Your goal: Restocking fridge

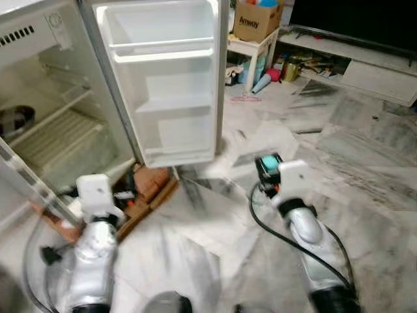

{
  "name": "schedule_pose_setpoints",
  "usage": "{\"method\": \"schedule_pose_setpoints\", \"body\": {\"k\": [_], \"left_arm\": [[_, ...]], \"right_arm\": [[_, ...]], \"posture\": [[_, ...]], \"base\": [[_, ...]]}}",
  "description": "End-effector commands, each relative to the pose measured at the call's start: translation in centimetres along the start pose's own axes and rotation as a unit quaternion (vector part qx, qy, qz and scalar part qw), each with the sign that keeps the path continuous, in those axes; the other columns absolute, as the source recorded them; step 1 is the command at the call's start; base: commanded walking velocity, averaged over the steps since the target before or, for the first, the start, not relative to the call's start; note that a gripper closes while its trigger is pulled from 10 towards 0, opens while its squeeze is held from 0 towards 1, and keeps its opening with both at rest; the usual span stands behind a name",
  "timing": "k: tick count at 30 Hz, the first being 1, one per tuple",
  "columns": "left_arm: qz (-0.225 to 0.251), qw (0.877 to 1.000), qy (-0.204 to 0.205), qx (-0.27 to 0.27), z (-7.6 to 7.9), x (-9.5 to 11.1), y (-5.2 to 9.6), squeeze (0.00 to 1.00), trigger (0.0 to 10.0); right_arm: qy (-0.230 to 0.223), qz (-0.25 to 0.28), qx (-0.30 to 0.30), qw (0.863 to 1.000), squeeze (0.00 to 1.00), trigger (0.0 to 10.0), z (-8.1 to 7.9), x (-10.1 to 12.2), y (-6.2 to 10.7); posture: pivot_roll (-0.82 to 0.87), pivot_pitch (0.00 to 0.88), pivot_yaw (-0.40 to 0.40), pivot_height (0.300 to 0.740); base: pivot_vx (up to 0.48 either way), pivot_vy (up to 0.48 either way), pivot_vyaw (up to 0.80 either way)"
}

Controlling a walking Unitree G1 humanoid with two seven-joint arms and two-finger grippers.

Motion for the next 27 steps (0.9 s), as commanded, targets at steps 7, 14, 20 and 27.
{"method": "schedule_pose_setpoints", "body": {"k": [7, 14, 20, 27], "left_arm": [[0.001, 1.0, -0.008, -0.008, -0.1, 0.4, 0.1, 0.0, 10.0], [0.011, 1.0, -0.027, -0.005, -0.3, 0.7, 0.2, 0.0, 10.0], [0.011, 1.0, -0.026, -0.009, -0.1, 0.7, 0.2, 0.0, 10.0], [0.01, 1.0, -0.022, -0.009, 0.0, 0.8, 0.1, 0.0, 10.0]], "right_arm": [[0.006, 0.019, -0.015, 1.0, 0.0, 10.0, 0.3, 1.1, -0.5], [0.016, -0.008, -0.046, 0.999, 0.0, 10.0, 1.3, 0.1, -0.8], [0.025, -0.015, -0.037, 0.999, 0.0, 10.0, 0.9, -0.1, -0.8], [0.035, 0.003, -0.028, 0.999, 0.0, 10.0, 0.6, 0.7, -0.8]], "posture": [[-0.01, 0.0, -0.002, 0.74], [0.0, 0.0, -0.006, 0.74], [0.0, 0.0, -0.006, 0.74], [0.0, 0.0, -0.005, 0.74]], "base": [[0.0, 0.397, 0.0], [0.0, 0.134, 0.0], [0.0, 0.0, 0.0], [0.0, 0.0, 0.0]]}}
Point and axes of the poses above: a point about 5 cm out from each wrist's last joint towards the gripper, its own y axis pointing back from the gripper into the wrist, its own x axis along the axis of the wrist's last joint, z = x × y, the point moved 5 cm from there along -y, pointing out of the wrist towards the gripper, and after that the axes turned 4 degrees about -y, right-handed, at the moved point
